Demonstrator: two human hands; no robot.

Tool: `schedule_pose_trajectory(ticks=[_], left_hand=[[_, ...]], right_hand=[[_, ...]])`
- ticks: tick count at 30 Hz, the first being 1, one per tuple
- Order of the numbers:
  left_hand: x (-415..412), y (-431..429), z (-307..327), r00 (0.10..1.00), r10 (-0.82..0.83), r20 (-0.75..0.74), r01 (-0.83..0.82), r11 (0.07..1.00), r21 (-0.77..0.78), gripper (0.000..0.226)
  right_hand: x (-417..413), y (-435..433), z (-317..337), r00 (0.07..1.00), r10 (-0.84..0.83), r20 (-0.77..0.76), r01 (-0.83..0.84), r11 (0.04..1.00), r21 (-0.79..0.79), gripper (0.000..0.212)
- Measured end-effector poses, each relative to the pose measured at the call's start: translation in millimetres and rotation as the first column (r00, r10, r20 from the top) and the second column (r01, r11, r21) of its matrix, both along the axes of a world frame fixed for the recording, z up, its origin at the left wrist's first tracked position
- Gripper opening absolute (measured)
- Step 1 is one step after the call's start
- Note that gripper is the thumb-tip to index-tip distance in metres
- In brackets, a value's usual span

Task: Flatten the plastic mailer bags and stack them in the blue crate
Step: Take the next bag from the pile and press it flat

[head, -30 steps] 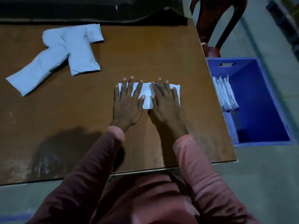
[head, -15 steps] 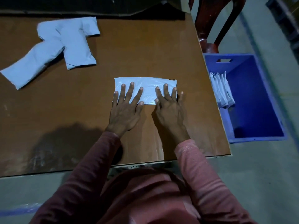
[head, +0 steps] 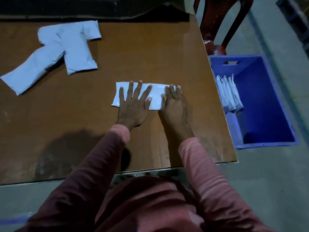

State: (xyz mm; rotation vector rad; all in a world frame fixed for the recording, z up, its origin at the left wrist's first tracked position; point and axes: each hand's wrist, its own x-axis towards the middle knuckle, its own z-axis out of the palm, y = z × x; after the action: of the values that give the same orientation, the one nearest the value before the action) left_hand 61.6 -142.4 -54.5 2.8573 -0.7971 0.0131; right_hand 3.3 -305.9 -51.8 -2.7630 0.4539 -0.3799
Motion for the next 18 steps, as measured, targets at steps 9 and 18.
schedule_pose_trajectory(ticks=[9, 18], left_hand=[[-3, 3, 9, 0.999, 0.018, -0.034, -0.019, 1.000, -0.024, 0.064], [-8, 38, 0, 0.995, 0.086, -0.044, -0.090, 0.991, -0.095, 0.062]], right_hand=[[-3, 5, 20, 0.997, 0.004, -0.072, -0.010, 0.995, -0.095, 0.051], [5, 47, 9, 0.989, 0.145, 0.028, -0.146, 0.989, 0.016, 0.045]])
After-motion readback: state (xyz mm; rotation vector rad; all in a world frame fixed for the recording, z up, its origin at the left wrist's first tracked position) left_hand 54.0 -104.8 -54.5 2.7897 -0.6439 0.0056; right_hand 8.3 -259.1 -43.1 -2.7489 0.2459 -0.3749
